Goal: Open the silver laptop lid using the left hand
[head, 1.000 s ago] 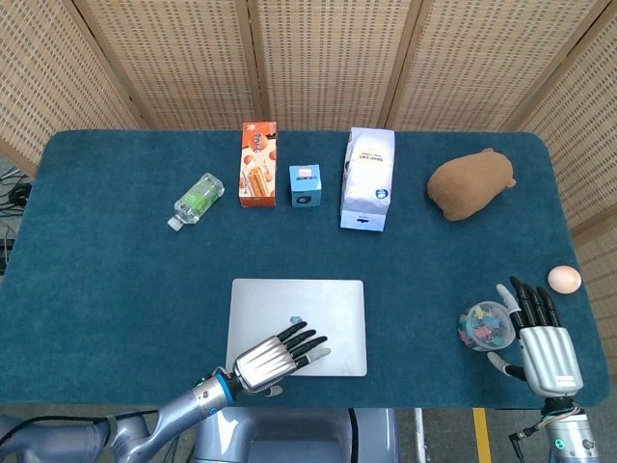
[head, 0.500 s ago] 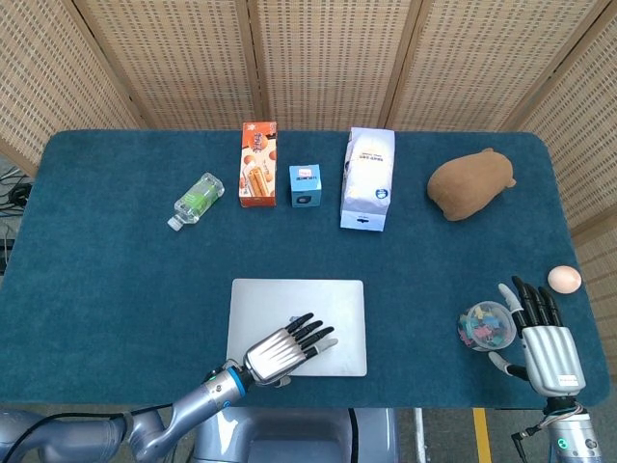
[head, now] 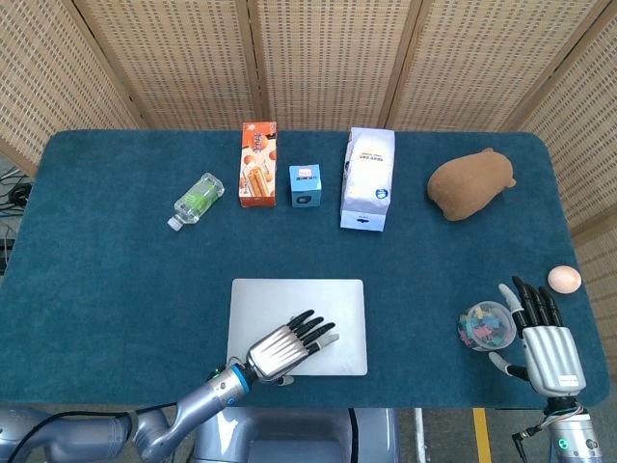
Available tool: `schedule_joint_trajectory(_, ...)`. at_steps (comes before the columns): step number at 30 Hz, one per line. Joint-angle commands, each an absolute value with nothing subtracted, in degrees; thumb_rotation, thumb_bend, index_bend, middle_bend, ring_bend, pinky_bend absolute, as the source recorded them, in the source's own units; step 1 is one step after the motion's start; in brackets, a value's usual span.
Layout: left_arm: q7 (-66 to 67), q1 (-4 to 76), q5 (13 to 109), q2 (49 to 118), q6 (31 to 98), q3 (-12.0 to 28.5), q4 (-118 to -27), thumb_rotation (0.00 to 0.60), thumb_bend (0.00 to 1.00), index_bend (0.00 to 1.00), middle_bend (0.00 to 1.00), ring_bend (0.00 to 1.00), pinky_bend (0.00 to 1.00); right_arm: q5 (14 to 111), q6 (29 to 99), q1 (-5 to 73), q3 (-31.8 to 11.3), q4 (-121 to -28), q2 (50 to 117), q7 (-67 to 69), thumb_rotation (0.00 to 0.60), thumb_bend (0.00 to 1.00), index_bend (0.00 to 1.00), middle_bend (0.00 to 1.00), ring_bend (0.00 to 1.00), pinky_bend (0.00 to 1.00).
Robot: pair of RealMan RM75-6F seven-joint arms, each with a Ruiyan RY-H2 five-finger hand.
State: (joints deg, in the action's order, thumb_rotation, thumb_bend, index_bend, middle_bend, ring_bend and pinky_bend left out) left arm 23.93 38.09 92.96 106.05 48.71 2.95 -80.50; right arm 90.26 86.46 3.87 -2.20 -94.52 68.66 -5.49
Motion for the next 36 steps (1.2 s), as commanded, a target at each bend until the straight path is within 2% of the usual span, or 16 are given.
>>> schedule_joint_trajectory(1,24.3,38.3,92.6,106.5,48.9,3.0,-80.2,0.600,0.19,0.00,0.00,0.00,0.00,90.3,86.5,3.9,-2.2,-94.5,68.6,-5.4,0.600,0.00,0.00,0.00,0.00,0.00)
schedule_joint_trajectory(6,25.8,38.7,92.1,107.2,49.5,3.1,-79.7,0.600,0.32,0.00,0.00,0.00,0.00,90.2,86.6,3.8,-2.2,-94.6,68.5,-4.9,0.600,0.00,0.00,0.00,0.00,0.00)
schedule_joint_trajectory(9,26.3,38.9,92.2,107.2,50.1,3.0,-79.8,0.600,0.35,0.00,0.00,0.00,0.00,90.2,86.6,3.8,-2.2,-94.6,68.4,-4.6,0.600,0.00,0.00,0.00,0.00,0.00)
schedule_joint_trajectory(19,29.6,39.5,92.0,106.1,52.3,3.7,-80.1,0.600,0.36,0.00,0.00,0.00,0.00,90.4,86.5,3.8,-2.0,-94.7,68.2,-4.2,0.600,0.00,0.00,0.00,0.00,0.00)
schedule_joint_trajectory(25,36.2,40.6,94.8,105.9,57.0,6.2,-77.6,0.600,0.37,0.00,0.00,0.00,0.00,90.6,86.5,3.9,-2.0,-94.6,68.2,-4.2,0.600,0.00,0.00,0.00,0.00,0.00)
schedule_joint_trajectory(29,34.9,40.8,95.3,106.5,59.9,7.6,-76.8,0.600,0.38,0.00,0.00,0.00,0.00,90.4,86.3,3.9,-1.9,-94.6,68.2,-4.1,0.600,0.00,0.00,0.00,0.00,0.00)
schedule_joint_trajectory(36,32.4,41.5,92.4,107.5,60.7,10.3,-76.2,0.600,0.38,0.00,0.00,0.00,0.00,90.6,86.1,4.0,-1.8,-94.6,68.2,-4.0,0.600,0.00,0.00,0.00,0.00,0.00)
